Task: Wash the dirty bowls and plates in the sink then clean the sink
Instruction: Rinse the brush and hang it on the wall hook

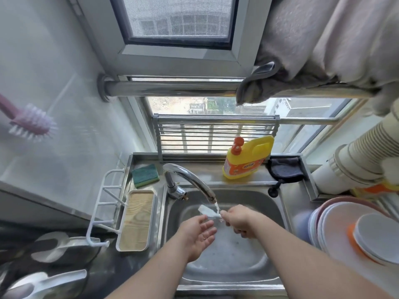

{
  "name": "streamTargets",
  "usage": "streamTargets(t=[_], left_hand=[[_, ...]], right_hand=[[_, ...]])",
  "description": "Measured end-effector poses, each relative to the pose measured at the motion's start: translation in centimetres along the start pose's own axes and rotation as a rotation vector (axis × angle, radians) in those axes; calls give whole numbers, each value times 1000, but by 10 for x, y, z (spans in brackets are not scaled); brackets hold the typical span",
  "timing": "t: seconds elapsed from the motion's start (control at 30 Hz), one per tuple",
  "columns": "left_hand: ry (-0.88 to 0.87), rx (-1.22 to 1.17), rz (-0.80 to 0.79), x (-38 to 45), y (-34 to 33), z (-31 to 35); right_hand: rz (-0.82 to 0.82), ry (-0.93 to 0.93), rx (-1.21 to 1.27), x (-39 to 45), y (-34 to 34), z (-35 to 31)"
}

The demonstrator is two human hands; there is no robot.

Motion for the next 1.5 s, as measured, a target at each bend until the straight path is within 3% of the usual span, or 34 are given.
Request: streamTargets(t=[0.53, 1.0, 1.2, 1.5], left_hand=[[25, 77, -107, 15, -23, -18], [55, 14, -191, 10, -10, -4], [36, -13, -192, 17, -2, 6], [8, -120, -142, 21, 18, 17]], right_hand=[[231, 49, 68, -100, 25, 62], [404, 171, -557, -118, 26, 43], [494, 188, -630, -121, 21, 31], [443, 221, -772, -112, 20, -10]])
Point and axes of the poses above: each hand's wrist, its own x-axis towards the middle knuckle, its own y-axis out of the back of the hand, z = x × y, the point moved 7 cm from there along x, towards the middle knuckle, and after that the axes turned 2 degrees about -x, right-handed, at the moved point
